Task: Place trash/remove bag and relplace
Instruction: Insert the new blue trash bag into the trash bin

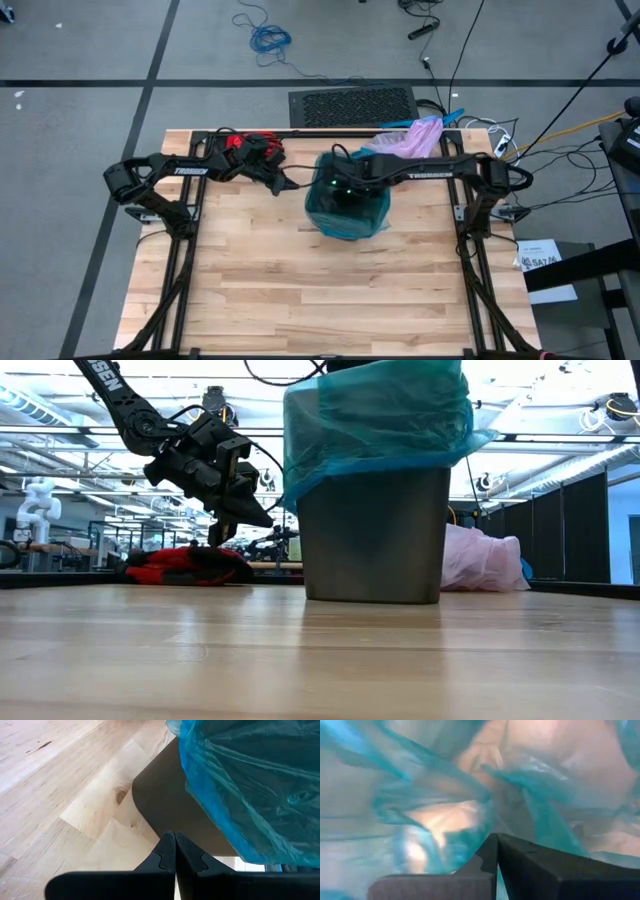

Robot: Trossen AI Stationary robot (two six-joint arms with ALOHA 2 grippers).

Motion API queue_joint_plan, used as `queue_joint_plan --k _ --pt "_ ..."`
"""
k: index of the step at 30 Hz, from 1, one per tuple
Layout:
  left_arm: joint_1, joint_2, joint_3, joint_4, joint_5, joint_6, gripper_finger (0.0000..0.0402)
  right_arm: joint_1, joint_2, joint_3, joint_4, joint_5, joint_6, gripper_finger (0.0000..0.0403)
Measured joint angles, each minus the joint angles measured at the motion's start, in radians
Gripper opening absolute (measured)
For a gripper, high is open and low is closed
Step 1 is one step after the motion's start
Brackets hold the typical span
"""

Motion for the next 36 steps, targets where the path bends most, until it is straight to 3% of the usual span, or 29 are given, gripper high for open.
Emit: queue_joint_plan --k 5,13,24,36 --pt "0.0 0.0 0.0 0.0 0.0 0.001 0.0 -0.007 -0.028 0.001 0.032 -0.005 0.01 0.0" --pt "0.0 0.0 0.0 0.0 0.0 0.001 0.0 -0.027 0.053 0.0 0.05 -0.046 -0.017 0.0" --pt "0.0 0.0 0.0 0.0 0.0 0.001 0.0 -0.025 0.003 0.001 0.11 -0.088 0.037 0.0" --pt "0.0 0.0 0.0 0.0 0.0 0.0 0.0 -0.025 -0.017 0.021 0.153 -0.085 -0.092 0.0"
